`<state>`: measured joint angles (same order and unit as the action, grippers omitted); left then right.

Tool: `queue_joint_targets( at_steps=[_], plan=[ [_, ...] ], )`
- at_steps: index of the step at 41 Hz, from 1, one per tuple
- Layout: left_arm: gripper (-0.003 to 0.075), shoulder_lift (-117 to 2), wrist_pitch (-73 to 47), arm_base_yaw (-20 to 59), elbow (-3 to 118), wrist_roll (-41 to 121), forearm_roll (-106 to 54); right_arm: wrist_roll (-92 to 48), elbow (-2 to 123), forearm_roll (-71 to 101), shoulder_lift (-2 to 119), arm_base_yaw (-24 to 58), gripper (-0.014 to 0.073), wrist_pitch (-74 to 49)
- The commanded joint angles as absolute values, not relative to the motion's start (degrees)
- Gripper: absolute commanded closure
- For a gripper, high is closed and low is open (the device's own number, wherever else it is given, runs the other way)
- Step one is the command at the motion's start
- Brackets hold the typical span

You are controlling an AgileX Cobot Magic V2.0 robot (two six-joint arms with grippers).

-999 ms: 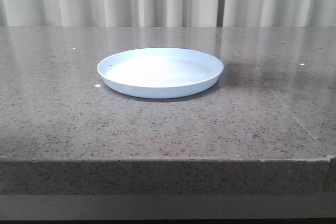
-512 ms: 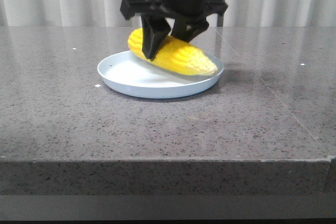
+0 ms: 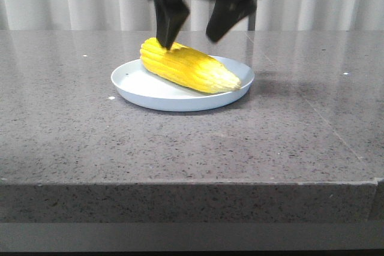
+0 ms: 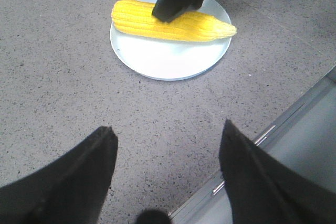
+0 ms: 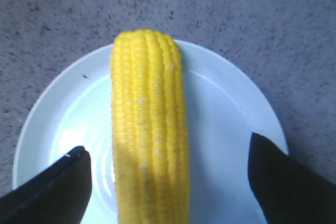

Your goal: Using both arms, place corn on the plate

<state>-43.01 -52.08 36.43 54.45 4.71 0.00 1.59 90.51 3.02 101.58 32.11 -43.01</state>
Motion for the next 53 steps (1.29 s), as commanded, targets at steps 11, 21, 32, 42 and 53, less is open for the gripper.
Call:
queue_joint_targets(
  at_steps=[11,21,32,42,53],
  plan=[
    [0.0302,-42.8,-48.4,36.8,55.8,4.1,0.0,-2.1,83.2,2.5,76.7,32.1,-0.0034,-41.7],
    [0.0302,-42.8,-48.4,36.8,55.8,4.1,0.0,-2.6,72.0,2.3,60.3,32.1,-0.0034,-42.9],
    [0.0302,-42.8,-48.4,36.8,55.8,4.1,0.0,-2.6,62.1,2.2,46.0,32.1,-0.0034,-46.4],
    [0.0302,-42.9,-48.1,36.8,55.8,4.1,0.0,-2.6,55.2,1.3,35.7,32.1,-0.0034,-48.9],
    [0.0354,-42.9,-48.1,36.8,55.8,4.1,0.0,-2.6,53.8,1.1,32.6,32.1,0.0244,-50.5]
  ],
)
